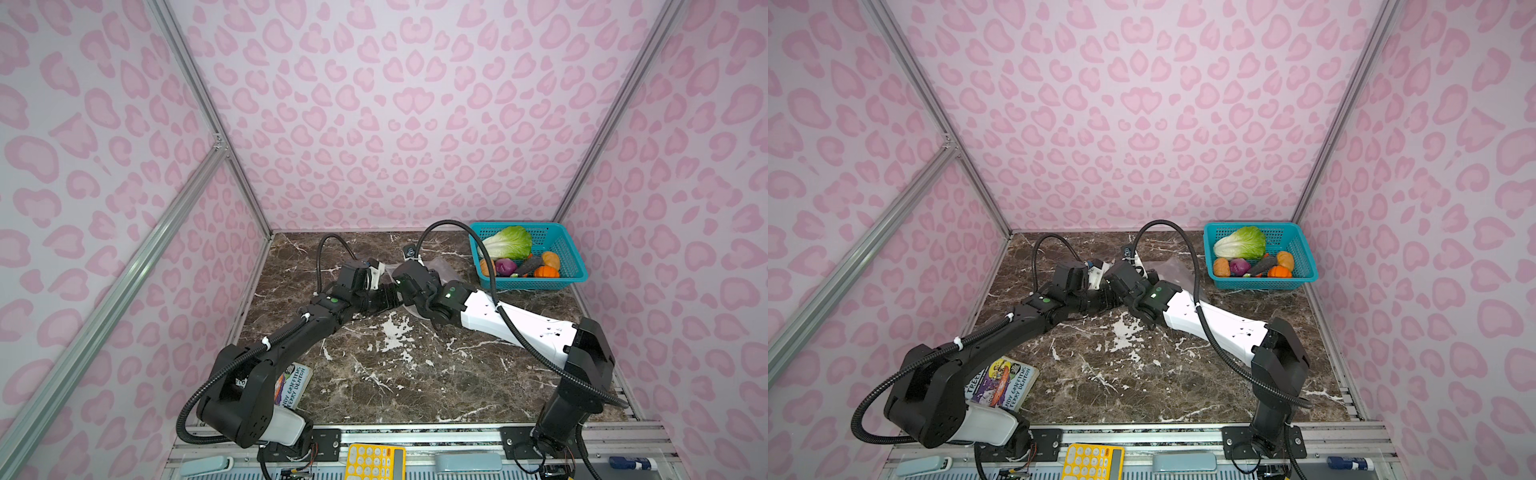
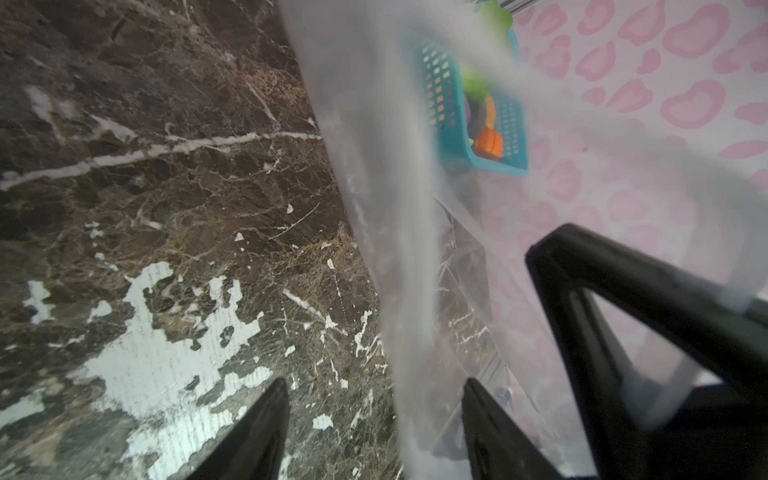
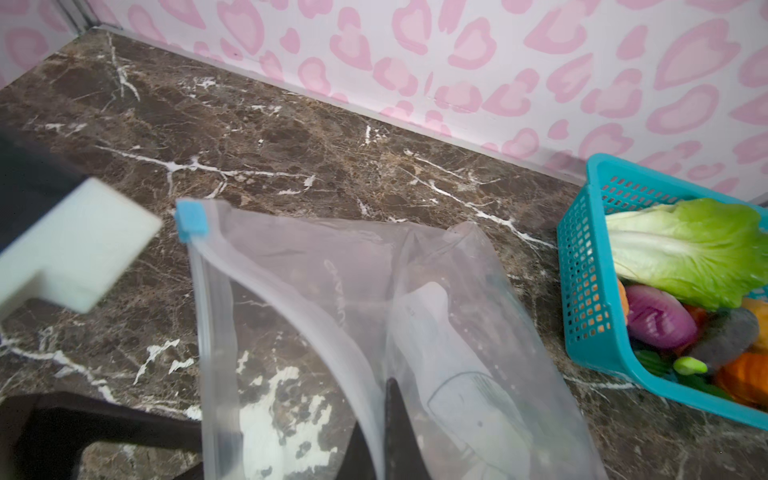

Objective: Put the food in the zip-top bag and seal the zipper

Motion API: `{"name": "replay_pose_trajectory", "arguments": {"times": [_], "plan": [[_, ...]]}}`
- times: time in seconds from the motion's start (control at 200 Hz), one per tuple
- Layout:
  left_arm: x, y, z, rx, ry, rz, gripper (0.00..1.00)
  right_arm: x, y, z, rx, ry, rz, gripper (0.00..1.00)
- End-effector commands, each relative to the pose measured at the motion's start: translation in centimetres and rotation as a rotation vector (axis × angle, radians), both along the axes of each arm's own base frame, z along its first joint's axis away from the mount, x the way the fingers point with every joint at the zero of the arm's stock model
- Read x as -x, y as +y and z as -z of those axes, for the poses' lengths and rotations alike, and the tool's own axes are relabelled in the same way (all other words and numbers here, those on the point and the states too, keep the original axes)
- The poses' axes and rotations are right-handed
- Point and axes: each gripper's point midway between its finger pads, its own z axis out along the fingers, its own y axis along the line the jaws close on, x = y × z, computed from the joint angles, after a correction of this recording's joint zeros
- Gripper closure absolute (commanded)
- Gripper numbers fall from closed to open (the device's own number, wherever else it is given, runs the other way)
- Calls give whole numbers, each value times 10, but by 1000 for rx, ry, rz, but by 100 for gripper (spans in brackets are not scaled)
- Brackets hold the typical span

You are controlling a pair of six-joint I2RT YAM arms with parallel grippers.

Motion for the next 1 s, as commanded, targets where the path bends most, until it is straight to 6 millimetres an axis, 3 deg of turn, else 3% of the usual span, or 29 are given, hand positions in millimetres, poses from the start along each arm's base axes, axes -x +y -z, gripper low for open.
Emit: {"name": "replay_pose_trajectory", "arguments": {"times": [0.0,0.295,0.4,0.645,0.735,0.83,0.865,0.995], "plan": [[-2,-4,0,22,7,2,33,0,-1,-7,-81,-36,33,100],[-8,-8,-4,24,-8,-19,39,15,23,-10,-276,14,-69,100],[-6,-8,-7,32,-2,-43,46,17,22,-12,-308,9,-65,100],[9,-10,-20,47,-21,-89,52,16,17,-22,-328,-31,-53,100],[12,-8,-19,45,-15,-95,63,16,15,-26,-333,-43,-50,100],[13,-7,-20,30,-24,-86,83,18,17,-34,-360,-56,-66,100],[12,-6,-23,20,-36,-87,95,19,18,-36,-368,-58,-74,100],[3,4,-51,17,-123,-110,96,23,19,-48,-400,-68,-101,100]]}}
